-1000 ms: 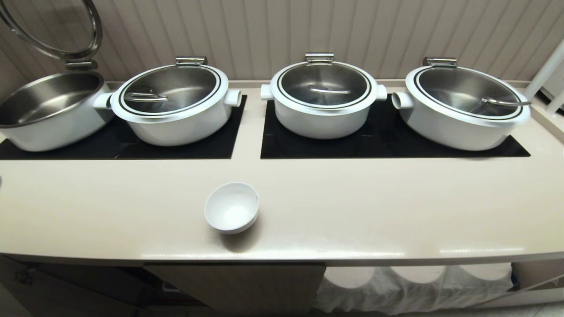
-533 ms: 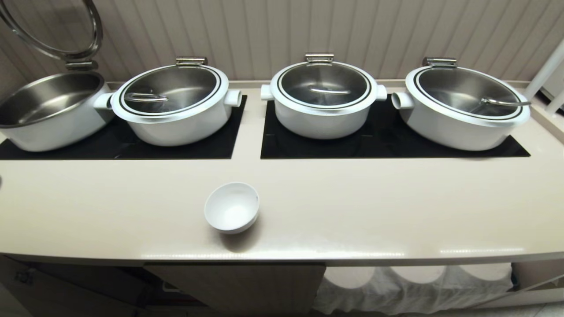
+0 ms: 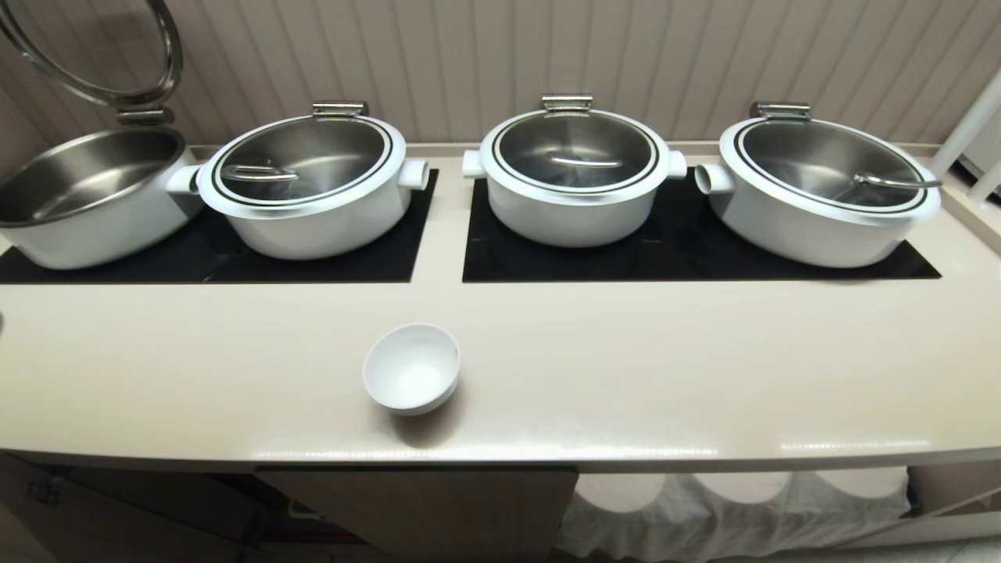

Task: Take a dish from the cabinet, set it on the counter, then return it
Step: Place it on the table

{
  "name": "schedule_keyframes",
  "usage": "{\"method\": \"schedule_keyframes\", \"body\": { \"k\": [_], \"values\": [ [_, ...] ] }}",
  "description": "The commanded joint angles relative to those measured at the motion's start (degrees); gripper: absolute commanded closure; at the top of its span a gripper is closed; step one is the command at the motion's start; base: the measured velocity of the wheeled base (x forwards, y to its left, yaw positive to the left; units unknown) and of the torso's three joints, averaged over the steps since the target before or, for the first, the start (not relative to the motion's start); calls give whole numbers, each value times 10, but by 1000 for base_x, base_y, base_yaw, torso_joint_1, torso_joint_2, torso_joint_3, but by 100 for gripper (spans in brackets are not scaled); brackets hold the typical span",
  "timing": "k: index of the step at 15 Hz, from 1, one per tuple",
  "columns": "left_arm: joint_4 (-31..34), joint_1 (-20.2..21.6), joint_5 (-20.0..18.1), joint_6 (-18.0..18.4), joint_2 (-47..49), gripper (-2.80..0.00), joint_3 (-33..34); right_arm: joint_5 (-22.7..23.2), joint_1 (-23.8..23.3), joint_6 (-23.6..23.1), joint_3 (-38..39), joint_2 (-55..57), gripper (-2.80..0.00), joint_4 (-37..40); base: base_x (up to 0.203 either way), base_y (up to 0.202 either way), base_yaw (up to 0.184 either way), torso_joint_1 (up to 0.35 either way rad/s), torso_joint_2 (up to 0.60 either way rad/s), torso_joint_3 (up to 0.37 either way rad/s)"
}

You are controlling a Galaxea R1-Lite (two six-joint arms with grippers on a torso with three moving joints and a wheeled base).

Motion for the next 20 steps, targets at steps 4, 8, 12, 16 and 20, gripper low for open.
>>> {"method": "schedule_keyframes", "body": {
  "k": [4,8,12,16,20],
  "values": [
    [0,0,0,-5,0,0,0,0,0,0,0,0,0,0,0,0,0,0,0,0],
    [0,0,1,-5,0,0,0,0,0,0,0,0,0,0,0,0,0,0,0,0],
    [1,0,7,-38,0,0,0,0,0,1,0,0,0,-1,0,0,0,0,0,0],
    [1,0,2,-20,0,0,0,0,1,0,0,0,0,0,0,0,0,0,0,0],
    [1,0,7,-20,0,0,-1,0,0,0,0,0,0,0,0,0,0,0,0,0]
  ]
}}
